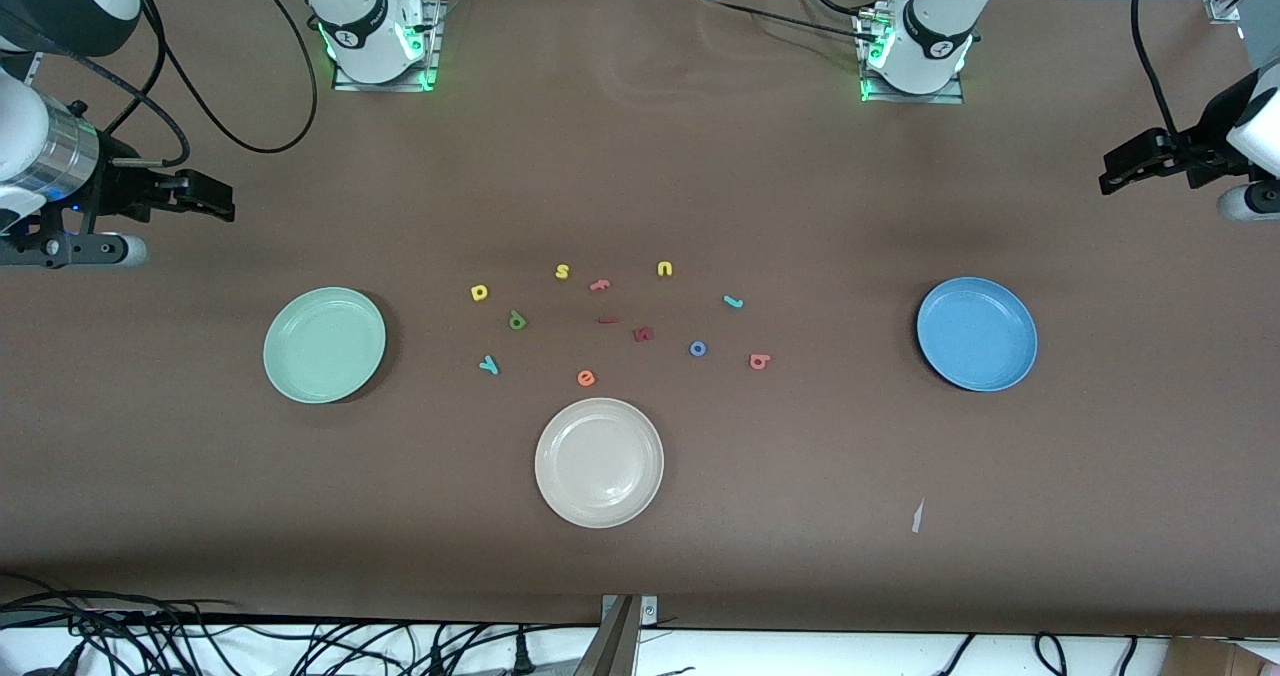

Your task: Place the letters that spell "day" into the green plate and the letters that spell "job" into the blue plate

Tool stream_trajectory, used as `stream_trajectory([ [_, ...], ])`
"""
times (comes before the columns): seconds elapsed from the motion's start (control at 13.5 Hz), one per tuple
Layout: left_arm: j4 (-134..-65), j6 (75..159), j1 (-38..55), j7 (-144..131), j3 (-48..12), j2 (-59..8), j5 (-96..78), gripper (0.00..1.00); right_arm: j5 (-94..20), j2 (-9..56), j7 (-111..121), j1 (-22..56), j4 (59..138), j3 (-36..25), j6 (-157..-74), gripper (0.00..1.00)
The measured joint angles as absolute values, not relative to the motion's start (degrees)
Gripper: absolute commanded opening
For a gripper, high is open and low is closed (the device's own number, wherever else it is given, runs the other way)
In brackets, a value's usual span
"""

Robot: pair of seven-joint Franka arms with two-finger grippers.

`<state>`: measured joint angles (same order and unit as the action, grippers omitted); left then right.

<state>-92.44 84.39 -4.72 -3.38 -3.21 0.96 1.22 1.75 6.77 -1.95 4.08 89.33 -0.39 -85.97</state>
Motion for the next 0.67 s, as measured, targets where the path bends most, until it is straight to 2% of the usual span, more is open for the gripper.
stream_trajectory([
  [0.67, -90.1, 85.2, -4.4, -3.4, -3.8, 0.9, 1.2, 1.0, 1.8, 7.9, -2.0, 3.9, 89.3, -0.5, -86.2, 1.0],
])
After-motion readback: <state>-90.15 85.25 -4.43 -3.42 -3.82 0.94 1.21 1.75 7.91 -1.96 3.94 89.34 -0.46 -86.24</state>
